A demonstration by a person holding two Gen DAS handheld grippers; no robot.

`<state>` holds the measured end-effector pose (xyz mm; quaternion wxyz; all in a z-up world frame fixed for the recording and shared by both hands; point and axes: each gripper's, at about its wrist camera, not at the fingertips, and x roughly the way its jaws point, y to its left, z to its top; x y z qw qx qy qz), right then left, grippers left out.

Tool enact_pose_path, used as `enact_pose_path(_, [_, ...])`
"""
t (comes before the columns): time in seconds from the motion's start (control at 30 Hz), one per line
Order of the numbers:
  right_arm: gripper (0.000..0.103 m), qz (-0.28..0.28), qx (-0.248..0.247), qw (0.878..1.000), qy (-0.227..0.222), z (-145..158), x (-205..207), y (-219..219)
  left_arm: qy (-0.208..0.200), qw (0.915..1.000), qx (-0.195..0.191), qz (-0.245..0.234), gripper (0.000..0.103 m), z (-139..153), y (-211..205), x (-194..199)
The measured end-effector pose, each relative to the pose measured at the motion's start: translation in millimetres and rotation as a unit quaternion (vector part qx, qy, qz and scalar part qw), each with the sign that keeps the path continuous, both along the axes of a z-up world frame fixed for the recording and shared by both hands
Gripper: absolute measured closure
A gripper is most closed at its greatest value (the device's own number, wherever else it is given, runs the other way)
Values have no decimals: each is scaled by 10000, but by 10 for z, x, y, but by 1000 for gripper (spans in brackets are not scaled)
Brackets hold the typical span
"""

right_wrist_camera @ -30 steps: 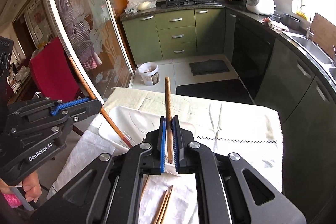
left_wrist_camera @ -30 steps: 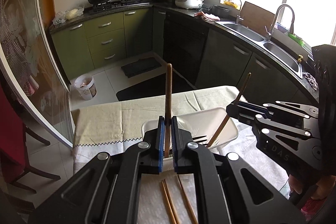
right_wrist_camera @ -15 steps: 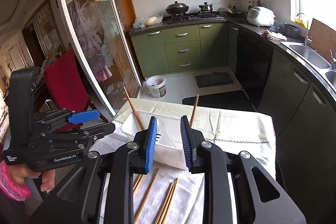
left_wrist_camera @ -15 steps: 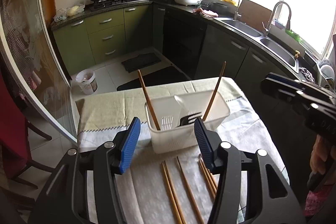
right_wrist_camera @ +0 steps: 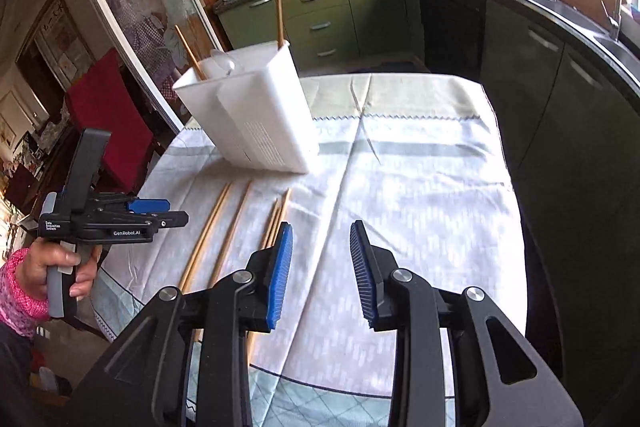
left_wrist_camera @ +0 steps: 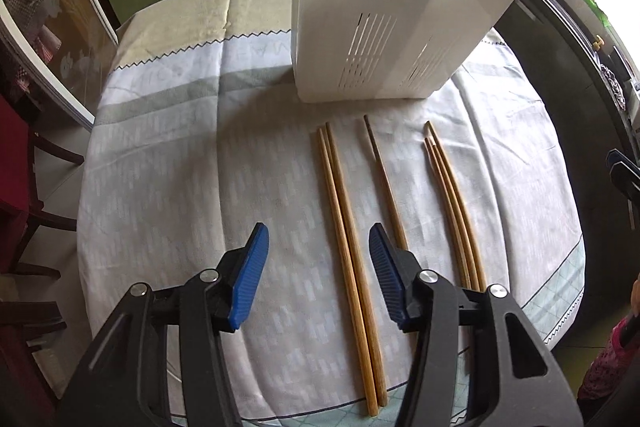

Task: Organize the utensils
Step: 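Return both open tools to the remaining chopsticks, then grasp a chopstick with the left tool while the right grasps another chopstick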

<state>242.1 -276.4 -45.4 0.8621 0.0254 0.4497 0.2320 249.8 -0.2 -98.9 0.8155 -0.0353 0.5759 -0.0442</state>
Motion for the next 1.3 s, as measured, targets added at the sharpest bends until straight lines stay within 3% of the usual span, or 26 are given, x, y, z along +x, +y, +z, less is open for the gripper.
enact_pose_path(0.23, [70,-193,59,9995,240,-207,12,-218,283,9994,204,-37,71,-196,-56,77])
enact_pose_path(0.5, [68,-86,41,9995,290,-243,93,-122,338,9990,269,-107,72,-246,-124,127])
enact_pose_path(0.57, [67,-28,-6,9995,326,-279,98,-51,381,9987,313,-125,77,-269,-155,151])
enact_pose_path(0.93, [68,572,-367,9960,586,-516,98,529,403,9982,381,-222,82,-342,-325,170])
enact_pose_path(1.03, [68,666,-469,9947,624,-570,112,642,360,9982,457,-169,95,-356,-314,156])
enact_pose_path(1.3, [69,726,-682,9902,974,-814,329,821,356,9985,424,10,95,-359,1,112])
